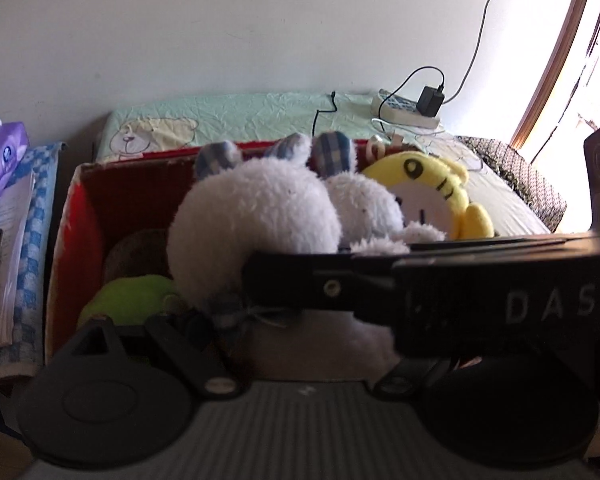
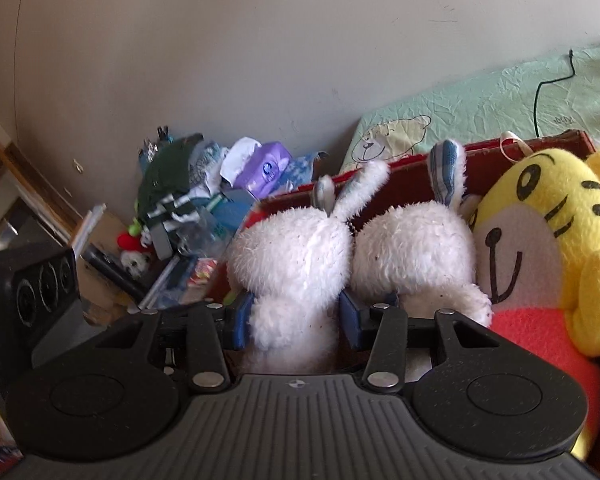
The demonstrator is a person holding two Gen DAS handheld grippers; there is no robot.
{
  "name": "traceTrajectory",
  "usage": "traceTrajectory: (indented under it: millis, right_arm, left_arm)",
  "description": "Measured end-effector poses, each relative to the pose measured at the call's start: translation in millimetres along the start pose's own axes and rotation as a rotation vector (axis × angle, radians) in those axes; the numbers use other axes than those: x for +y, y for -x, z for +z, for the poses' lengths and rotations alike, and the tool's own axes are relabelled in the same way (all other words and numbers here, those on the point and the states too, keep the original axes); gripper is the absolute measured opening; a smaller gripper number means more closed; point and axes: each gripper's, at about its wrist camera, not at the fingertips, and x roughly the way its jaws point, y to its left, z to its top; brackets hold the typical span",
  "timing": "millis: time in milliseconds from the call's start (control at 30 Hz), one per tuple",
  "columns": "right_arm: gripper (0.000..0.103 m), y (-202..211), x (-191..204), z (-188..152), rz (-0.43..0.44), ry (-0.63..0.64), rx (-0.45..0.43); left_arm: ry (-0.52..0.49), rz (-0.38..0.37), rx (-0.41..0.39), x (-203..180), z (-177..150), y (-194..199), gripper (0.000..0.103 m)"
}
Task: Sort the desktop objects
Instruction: 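Lower the pink bunny into the box beside the white bunny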
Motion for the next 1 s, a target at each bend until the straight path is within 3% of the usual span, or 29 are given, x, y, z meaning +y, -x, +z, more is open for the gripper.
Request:
traceTrajectory:
  millis: [200,400,533,700,833,933,1000]
  right_arm:
    - [0.047,-9.0,-5.7,3.9,-0.001,-0.017,0.046]
    - [0.046,-12.3,-6.2,-6.0,-0.009,-0.022,0.112]
    - [0.05,-8.6,-5.5,-3.9,-0.005,-0.031,0.088]
    - [0.063,3.1,1.4,-6.2,-0.009,-0.009,0.049]
    - [0.066,21.1,-0.7,-5.5,-0.003,-0.044,-0.029]
    - [0.058,34.5,-9.8,-1.0,0.039,-0.115,-0.09]
    - [0.034,34.5,-13.5,1.8,0.051,-0.144,-0.097]
  left_arm:
    - [-0.016,0.014,0.01,3.8,-0.4,-5.7,0.084]
    - [-0.123,0.068,0.018,-11.7,-10.2,-6.3,0.084]
    - [-0.102,0.061,0.017,-8.4,-8.6,-6.6,0.085]
    - [-0.096,0.052,0.008,-6.7,-11.0,-2.7,0.091]
    - [-0.071,0.037,0.0,-4.0,-8.7,2.7,0.091]
    - [-0.049,0.034,-0.013,-0.6,-7.9,10.6,0.089]
    - [-0.04,0.034,-0.025,1.3,-8.2,16.1,0.089]
